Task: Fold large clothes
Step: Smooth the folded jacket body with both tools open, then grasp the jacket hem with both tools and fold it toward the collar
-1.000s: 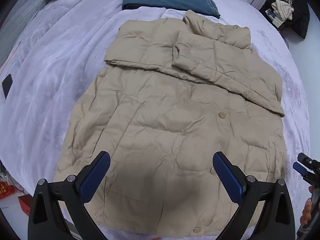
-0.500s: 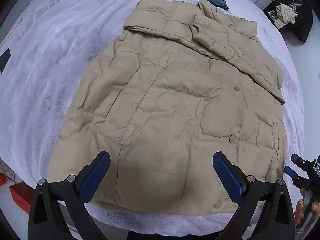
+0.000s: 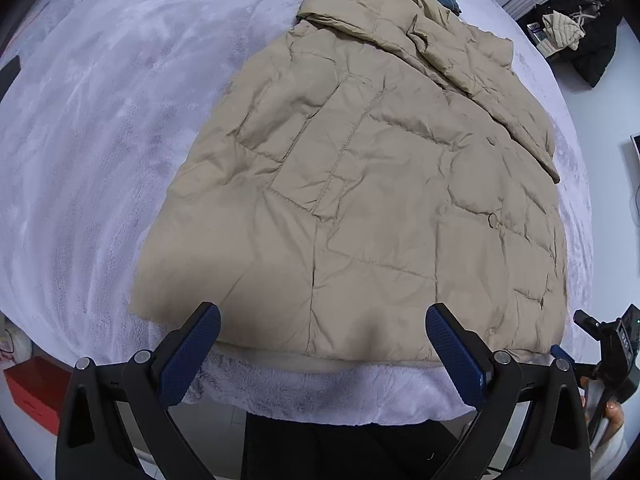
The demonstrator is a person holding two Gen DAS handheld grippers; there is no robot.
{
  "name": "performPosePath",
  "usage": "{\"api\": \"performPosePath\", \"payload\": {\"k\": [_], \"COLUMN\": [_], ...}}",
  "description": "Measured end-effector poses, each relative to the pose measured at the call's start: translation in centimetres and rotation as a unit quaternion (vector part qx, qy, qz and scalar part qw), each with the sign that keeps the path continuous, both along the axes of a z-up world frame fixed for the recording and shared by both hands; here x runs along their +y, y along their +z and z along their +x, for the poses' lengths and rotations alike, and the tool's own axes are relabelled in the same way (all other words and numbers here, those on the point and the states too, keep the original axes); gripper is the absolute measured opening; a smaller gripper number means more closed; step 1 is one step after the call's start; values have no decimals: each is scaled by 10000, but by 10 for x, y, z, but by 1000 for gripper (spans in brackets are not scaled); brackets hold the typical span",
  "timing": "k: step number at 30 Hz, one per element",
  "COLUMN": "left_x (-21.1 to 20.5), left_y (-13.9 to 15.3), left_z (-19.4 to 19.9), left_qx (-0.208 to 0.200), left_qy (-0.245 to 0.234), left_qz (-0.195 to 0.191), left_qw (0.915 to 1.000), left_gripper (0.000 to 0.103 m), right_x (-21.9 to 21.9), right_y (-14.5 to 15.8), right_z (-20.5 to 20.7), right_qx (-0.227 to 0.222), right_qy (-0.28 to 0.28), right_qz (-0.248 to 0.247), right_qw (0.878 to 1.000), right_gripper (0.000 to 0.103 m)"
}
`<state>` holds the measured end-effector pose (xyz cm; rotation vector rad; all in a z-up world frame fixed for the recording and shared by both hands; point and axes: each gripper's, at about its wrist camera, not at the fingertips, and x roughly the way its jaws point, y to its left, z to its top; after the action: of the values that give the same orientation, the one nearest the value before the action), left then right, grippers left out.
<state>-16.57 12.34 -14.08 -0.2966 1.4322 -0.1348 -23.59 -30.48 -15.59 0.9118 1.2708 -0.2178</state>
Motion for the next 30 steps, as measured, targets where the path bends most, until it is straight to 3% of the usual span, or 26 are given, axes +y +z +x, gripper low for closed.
{"api": "performPosePath", "payload": {"k": [7,14,23,24,26,27,28,29,30], "left_x": [24,49,33,31,29,27,26,28,30], "left_y": [-12,-46,-56,-57,-58,-58,-58,-55,-50], "left_z": [-19,-28,5,9,14,17,19,20,20], "left_qx": [203,641,313,280,267,236,213,164,60], "left_qy": [98,651,964,1018,1034,977,901,867,869], "left_qz": [-427,-1065,-1606,-1650,-1728,-1688,-1601,-1560,-1569], "left_qw": [9988,9901,9818,9806,9792,9805,9828,9838,9838], "left_gripper": [103,103,102,92,62,31,13,13,13], "right_x": [-6,-7,-13,-13,-12,-11,-11,-12,-11], "right_y": [-12,-38,-52,-53,-56,-56,-57,-58,-58], "right_z": [-31,-40,-29,-27,-24,-24,-25,-26,-27], "right_qx": [74,120,-362,-393,-453,-439,-443,-464,-489], "right_qy": [-547,-960,-1498,-1540,-1633,-1692,-1755,-1799,-1839], "right_qz": [208,808,1407,1464,1617,1647,1673,1721,1783], "right_qw": [9983,9920,9780,9764,9722,9707,9692,9674,9654], "right_gripper": [103,103,103,103,103,102,101,95,80]}}
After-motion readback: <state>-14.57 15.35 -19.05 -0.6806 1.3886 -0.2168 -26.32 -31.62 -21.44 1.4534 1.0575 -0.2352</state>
